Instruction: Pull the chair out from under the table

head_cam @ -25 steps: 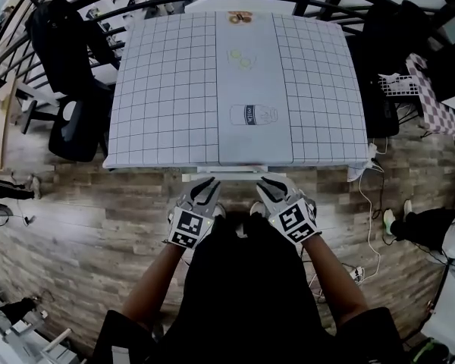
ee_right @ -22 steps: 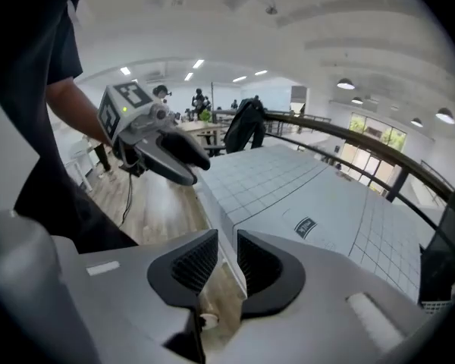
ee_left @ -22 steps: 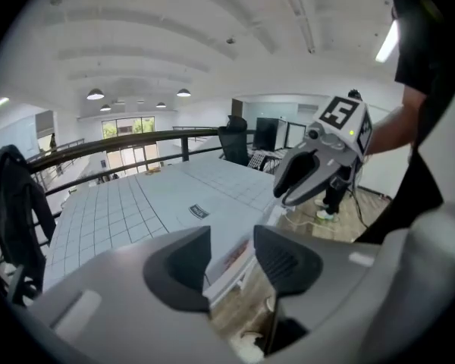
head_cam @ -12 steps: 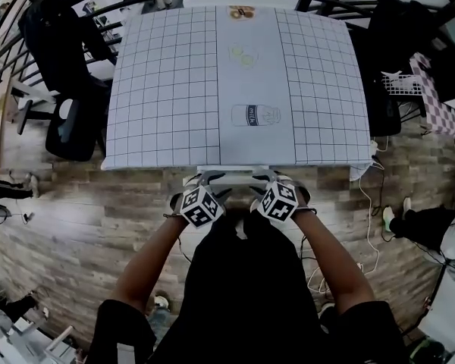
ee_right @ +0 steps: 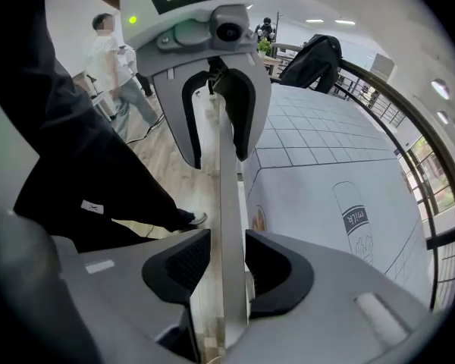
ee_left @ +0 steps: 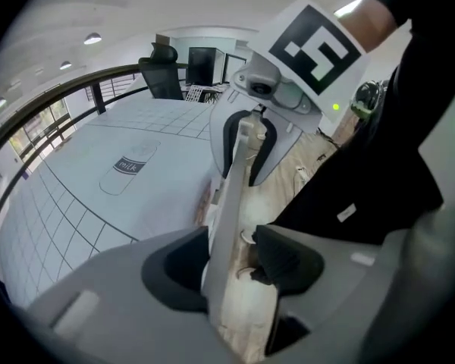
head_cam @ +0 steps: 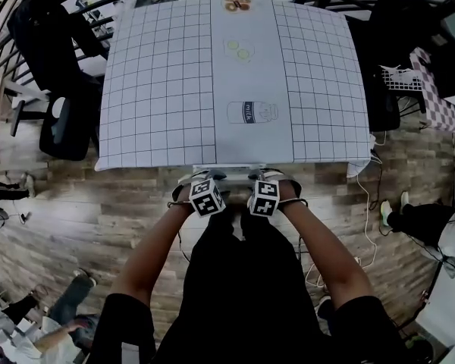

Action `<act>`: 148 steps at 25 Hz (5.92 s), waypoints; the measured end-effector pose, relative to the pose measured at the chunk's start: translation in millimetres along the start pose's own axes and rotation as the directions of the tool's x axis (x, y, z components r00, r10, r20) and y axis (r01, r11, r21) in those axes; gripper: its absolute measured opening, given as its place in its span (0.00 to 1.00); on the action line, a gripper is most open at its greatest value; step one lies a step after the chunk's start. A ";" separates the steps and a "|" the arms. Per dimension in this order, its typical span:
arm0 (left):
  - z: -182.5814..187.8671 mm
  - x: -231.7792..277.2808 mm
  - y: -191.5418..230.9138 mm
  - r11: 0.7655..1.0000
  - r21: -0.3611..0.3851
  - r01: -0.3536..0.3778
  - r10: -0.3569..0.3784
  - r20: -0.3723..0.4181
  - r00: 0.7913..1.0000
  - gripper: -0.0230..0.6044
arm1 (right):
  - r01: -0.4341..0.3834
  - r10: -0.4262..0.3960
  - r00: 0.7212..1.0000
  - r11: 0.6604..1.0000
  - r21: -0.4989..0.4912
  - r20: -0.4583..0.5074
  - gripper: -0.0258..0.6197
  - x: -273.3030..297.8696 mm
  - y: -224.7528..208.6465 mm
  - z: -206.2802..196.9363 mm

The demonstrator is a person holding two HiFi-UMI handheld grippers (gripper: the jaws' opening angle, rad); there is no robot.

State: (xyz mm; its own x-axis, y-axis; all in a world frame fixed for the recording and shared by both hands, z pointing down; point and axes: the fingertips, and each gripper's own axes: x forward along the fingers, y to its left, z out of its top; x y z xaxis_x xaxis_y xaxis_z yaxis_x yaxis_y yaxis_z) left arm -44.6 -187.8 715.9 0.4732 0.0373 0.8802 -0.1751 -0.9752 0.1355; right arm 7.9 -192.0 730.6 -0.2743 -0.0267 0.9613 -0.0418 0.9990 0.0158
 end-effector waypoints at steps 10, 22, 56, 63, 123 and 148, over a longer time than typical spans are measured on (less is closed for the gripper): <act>-1.7 13.9 1.4 0.994 0.094 0.049 -0.034 -0.158 0.987 0.33 | -0.055 0.054 0.996 0.998 -0.016 -0.065 0.25 29.9 -0.1 -7.0; -10.1 46.7 -4.1 0.970 0.219 0.107 -0.041 -0.288 0.957 0.38 | -0.087 0.081 0.990 0.995 -0.047 -0.115 0.26 47.3 1.1 -9.6; -25.6 60.6 7.4 0.986 0.166 0.025 0.020 -0.265 0.964 0.20 | -0.020 0.016 0.996 0.999 -0.045 -0.092 0.13 54.6 1.8 0.9; -25.9 60.2 -5.8 0.994 0.104 0.026 0.000 -0.243 0.970 0.21 | -0.017 0.012 0.996 0.998 -0.065 -0.088 0.13 55.0 15.4 -0.4; -63.4 60.1 -157.9 0.976 0.216 0.008 0.052 -0.271 0.961 0.16 | -0.067 0.069 0.991 0.998 0.017 -0.111 0.16 49.0 173.8 -2.8; -85.8 60.6 -253.2 0.985 0.170 0.002 0.047 -0.282 0.958 0.17 | -0.083 0.085 0.993 0.996 0.024 -0.081 0.16 45.0 271.4 -6.0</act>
State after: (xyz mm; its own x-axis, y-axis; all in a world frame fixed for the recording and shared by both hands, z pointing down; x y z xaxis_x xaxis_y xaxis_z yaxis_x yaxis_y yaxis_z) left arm -45.6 80.0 774.0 0.2014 0.0520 0.9781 -0.0247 -0.9980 0.0581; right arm -10.0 78.2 779.9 -0.1982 0.0614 0.9782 -0.0416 0.9966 -0.0710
